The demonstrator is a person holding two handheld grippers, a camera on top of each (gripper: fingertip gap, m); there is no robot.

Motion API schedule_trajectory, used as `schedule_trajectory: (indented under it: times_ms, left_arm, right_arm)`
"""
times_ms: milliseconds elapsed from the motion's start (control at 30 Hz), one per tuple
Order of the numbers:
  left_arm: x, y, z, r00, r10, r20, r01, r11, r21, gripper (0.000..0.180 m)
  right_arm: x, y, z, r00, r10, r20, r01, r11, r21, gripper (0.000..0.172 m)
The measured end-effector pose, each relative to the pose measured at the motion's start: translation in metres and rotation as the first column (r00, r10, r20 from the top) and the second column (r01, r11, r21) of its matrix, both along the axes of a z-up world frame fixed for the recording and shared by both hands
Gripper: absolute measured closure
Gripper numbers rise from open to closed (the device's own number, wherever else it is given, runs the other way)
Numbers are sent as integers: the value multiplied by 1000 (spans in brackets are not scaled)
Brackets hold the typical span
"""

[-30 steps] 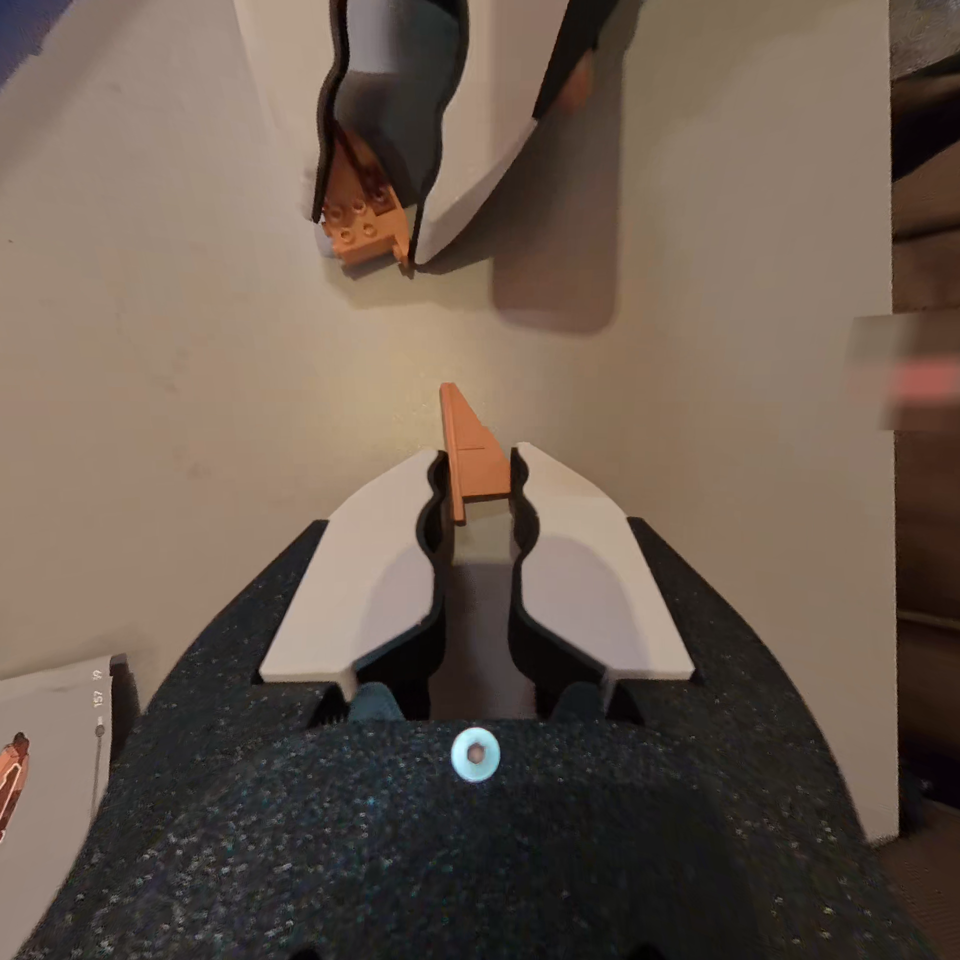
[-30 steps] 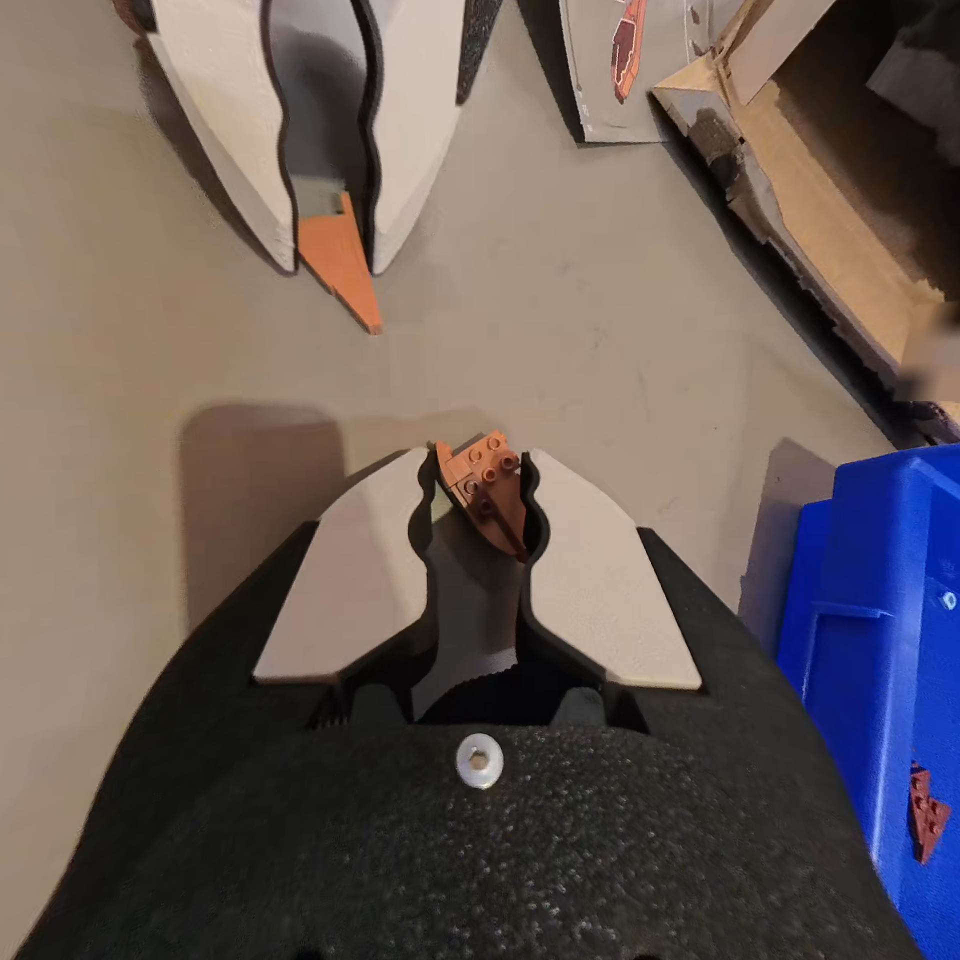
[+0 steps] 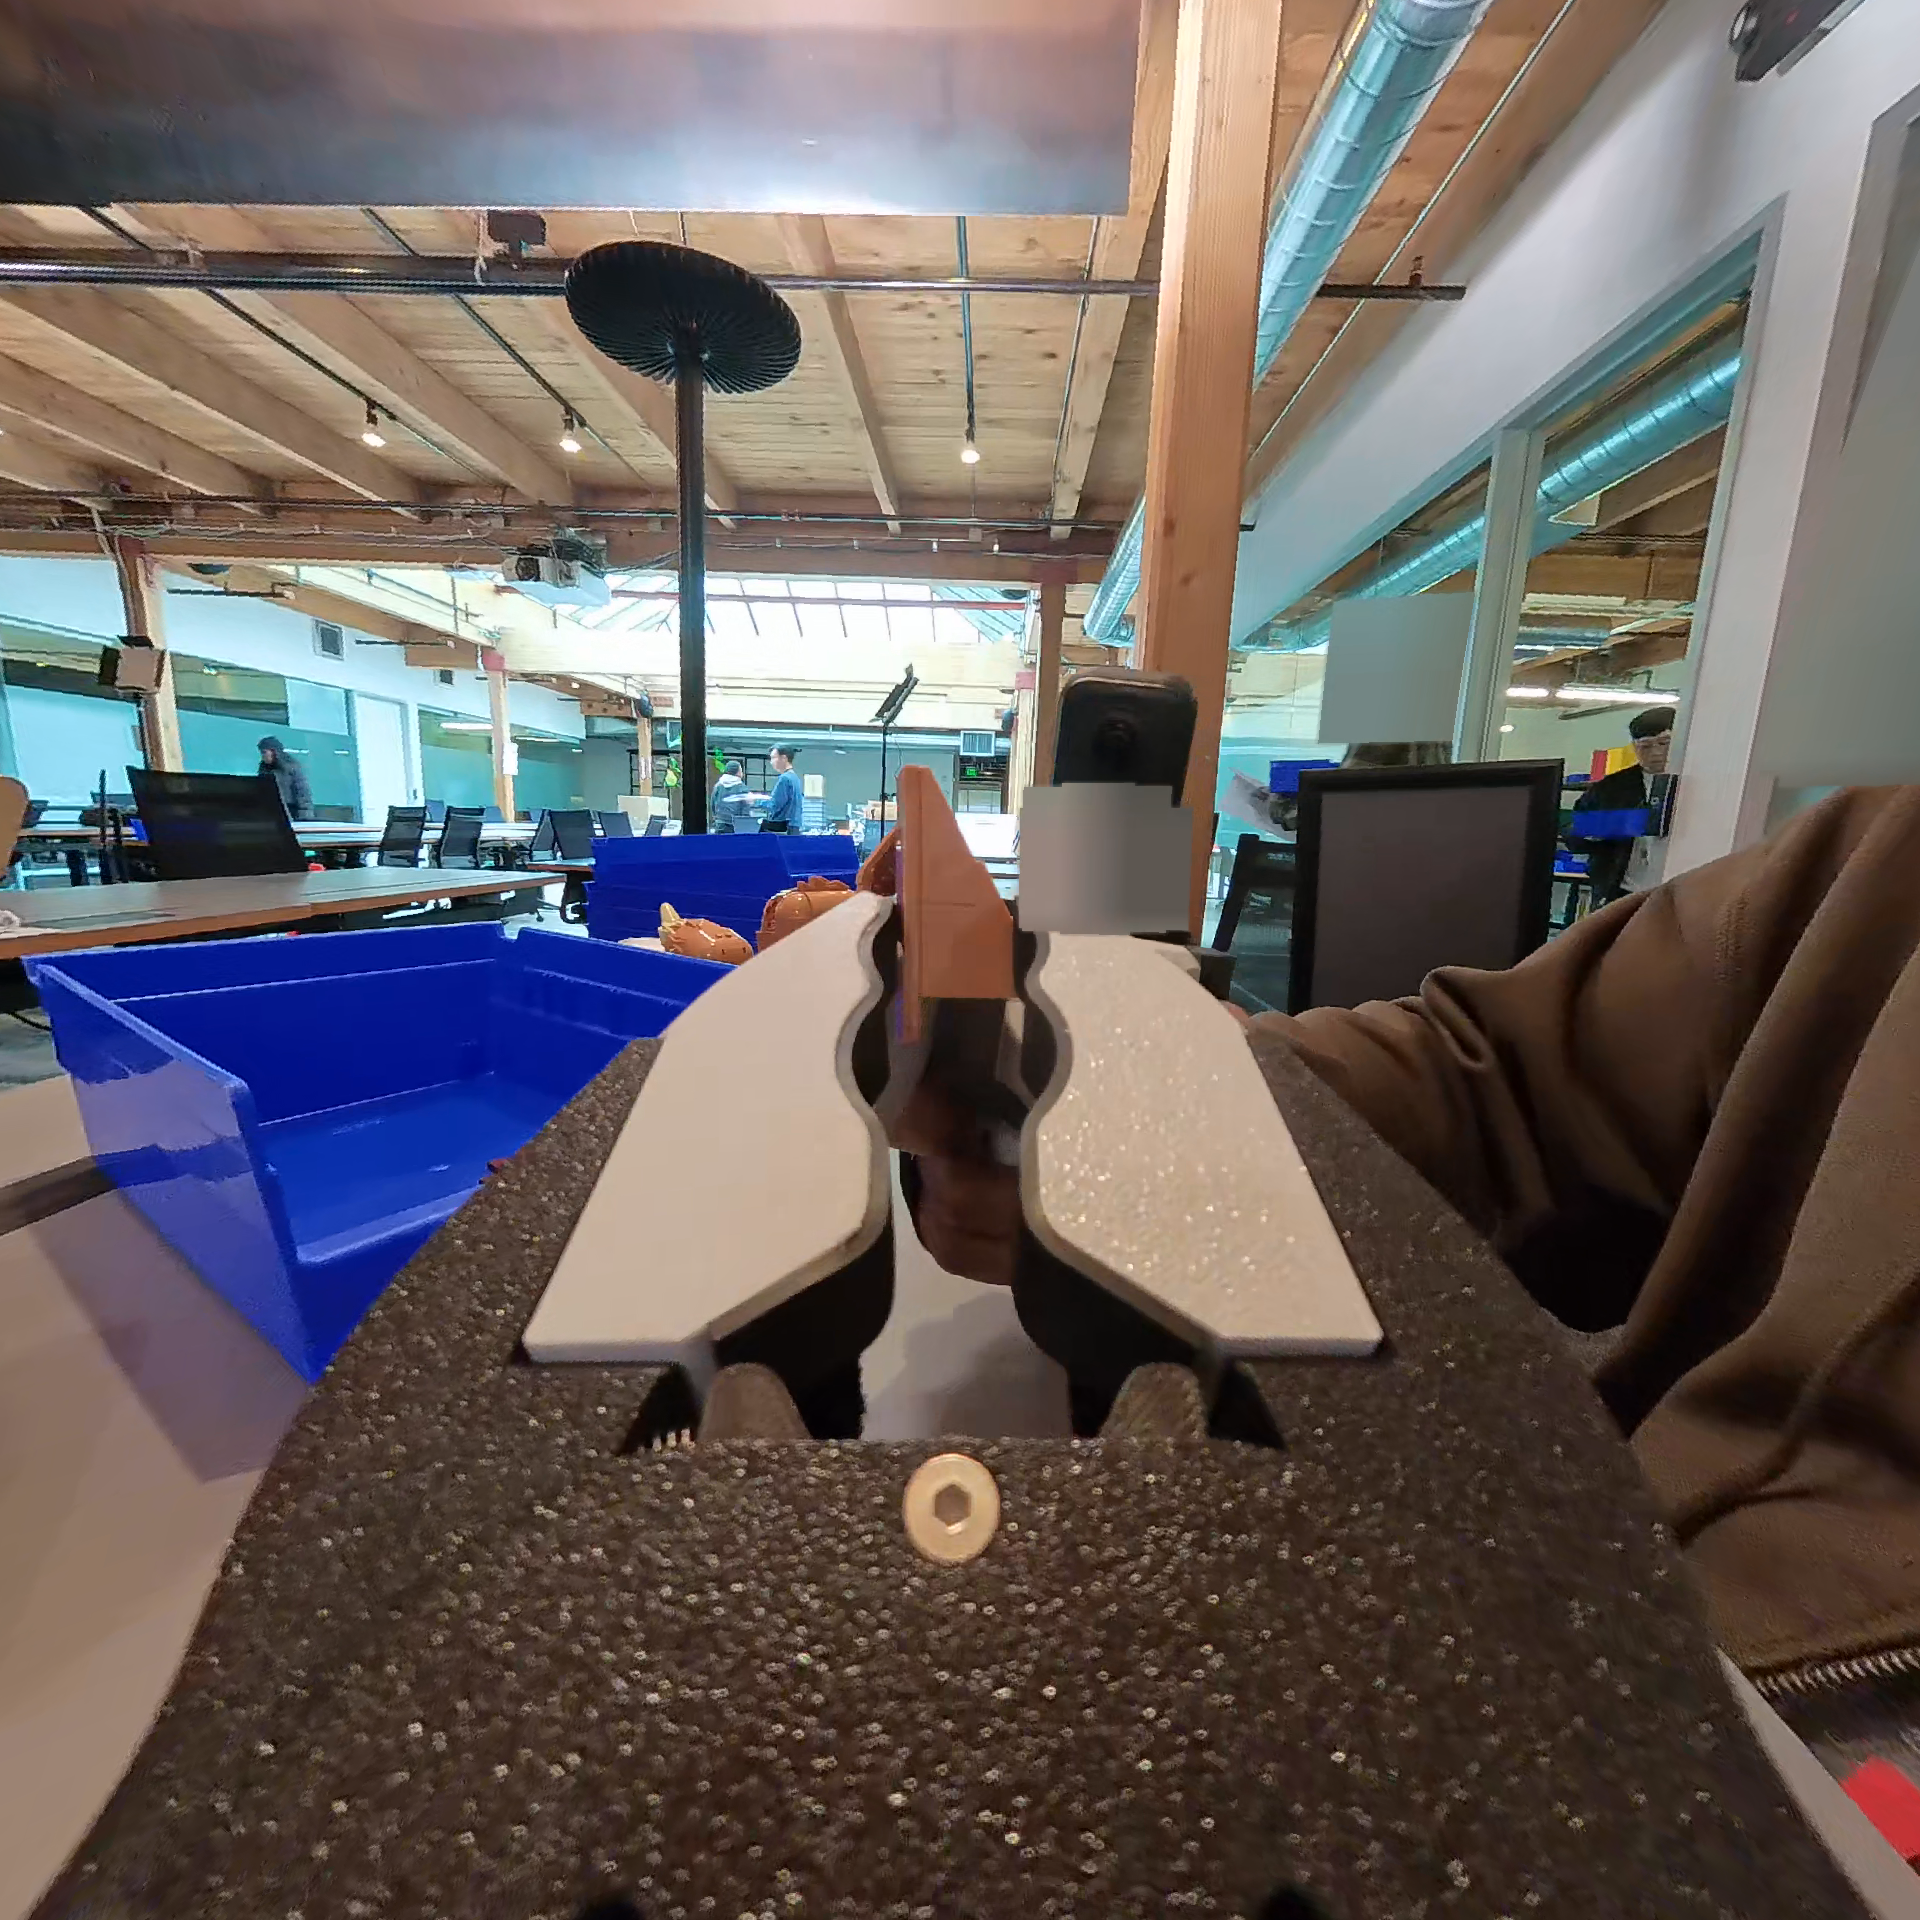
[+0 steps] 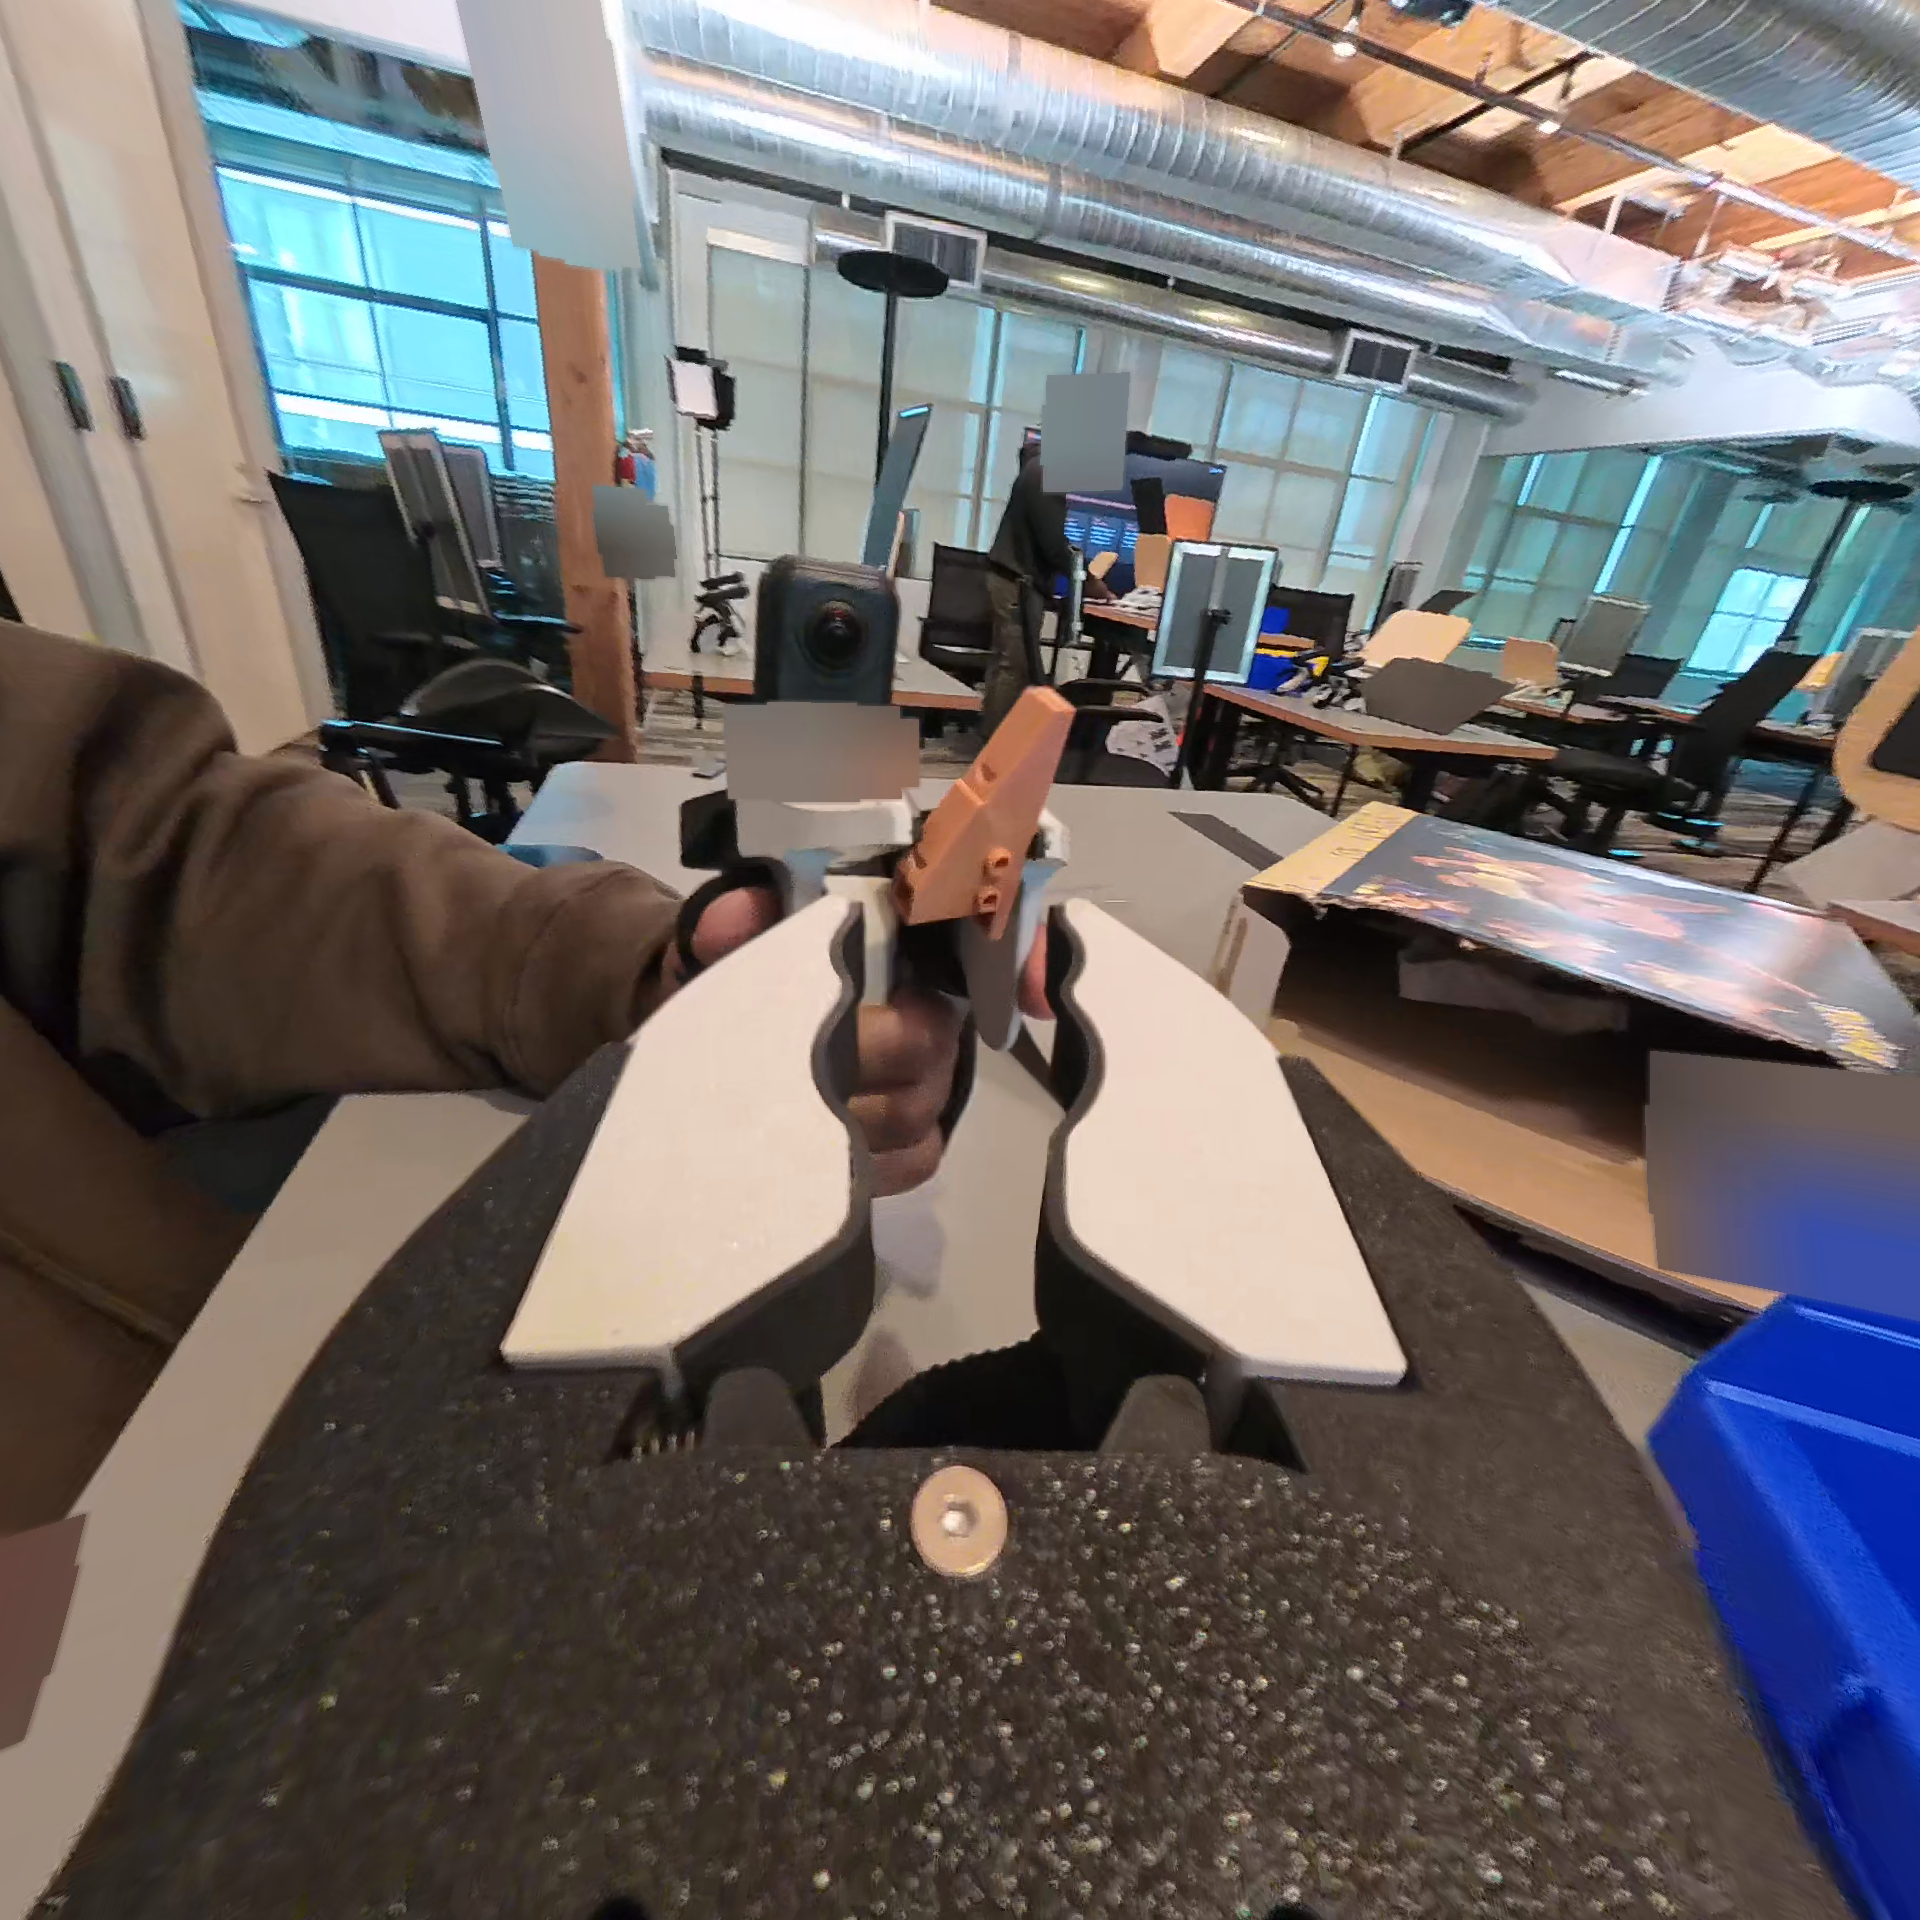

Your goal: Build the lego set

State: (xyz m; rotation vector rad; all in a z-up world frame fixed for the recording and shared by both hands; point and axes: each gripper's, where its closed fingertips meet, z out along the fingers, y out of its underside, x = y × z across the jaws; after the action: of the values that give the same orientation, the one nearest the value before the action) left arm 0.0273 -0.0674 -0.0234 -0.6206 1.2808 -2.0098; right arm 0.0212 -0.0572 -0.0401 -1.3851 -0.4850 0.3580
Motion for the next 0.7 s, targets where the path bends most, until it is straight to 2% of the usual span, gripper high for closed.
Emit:
schedule_trajectory:
  times_ms: [200,400,700]
  left_arm:
    - [-1,-8,-3,1000,3,23,-4,999,42,160]
    - [-1,-13,-5,1000,2,27,-4,997,74,160]
    - [2,-11,-7,999,51,13,-52,989,136,159]
  right_arm:
    - [-5,-2,-1,997,57,-50,-58,998,-23,149]
    - [-8,-3,-1,993,89,-71,-92,995,-38,148]
    - [-3,-1,-2,999,6,52,-6,1000,0,149]
